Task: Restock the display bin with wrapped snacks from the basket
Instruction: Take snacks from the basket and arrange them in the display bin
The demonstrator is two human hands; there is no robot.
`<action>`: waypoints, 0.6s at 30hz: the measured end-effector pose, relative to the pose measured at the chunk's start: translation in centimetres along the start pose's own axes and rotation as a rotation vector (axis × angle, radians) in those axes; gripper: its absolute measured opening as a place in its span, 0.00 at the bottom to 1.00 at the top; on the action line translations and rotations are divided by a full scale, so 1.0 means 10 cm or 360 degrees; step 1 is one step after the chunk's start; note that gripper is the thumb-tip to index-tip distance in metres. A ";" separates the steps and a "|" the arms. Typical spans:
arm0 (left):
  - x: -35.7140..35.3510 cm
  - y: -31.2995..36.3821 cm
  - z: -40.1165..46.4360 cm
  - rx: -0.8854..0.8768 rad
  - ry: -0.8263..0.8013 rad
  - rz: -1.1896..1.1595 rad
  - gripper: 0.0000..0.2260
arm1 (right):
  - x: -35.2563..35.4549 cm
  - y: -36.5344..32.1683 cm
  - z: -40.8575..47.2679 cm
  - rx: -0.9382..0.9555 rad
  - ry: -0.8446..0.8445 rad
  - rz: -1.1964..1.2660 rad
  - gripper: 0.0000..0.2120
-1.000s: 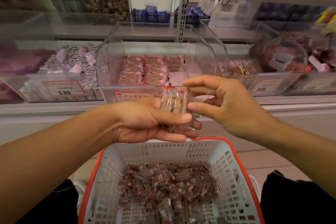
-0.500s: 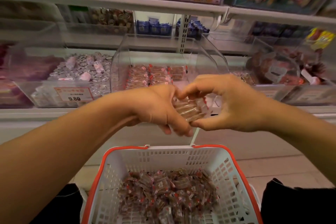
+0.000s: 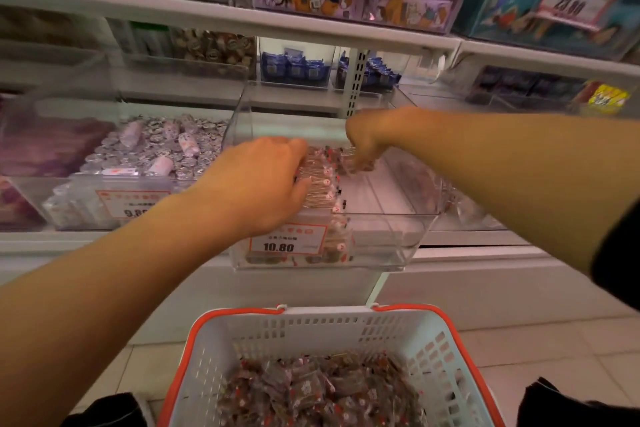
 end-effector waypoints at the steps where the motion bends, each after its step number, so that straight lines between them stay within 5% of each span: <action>1: -0.01 -0.01 0.00 0.0003 -0.0003 0.0010 0.13 | -0.05 -0.02 0.10 0.0005 -0.0039 0.0019 0.17; 4: -0.04 -0.01 -0.02 -0.0014 -0.0014 0.0041 0.12 | -0.19 -0.11 0.26 0.0076 -0.0205 0.0158 0.08; 11: -0.04 0.01 -0.02 -0.0090 0.0066 0.0021 0.11 | -0.09 -0.11 0.28 -0.0001 0.0030 0.0028 0.21; 18: -0.06 -0.02 0.01 -0.0063 0.0095 0.0044 0.12 | -0.06 -0.08 0.12 -0.0093 0.0107 -0.0086 0.19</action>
Point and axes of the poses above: each hand's wrist, its own z-axis towards the middle knuckle, its own x-axis out of the back of the hand, y = z × x, the point moved 8 cm from there along z, towards the middle knuckle, and after that the axes turned 13 degrees about -z, right-handed, at the moved point
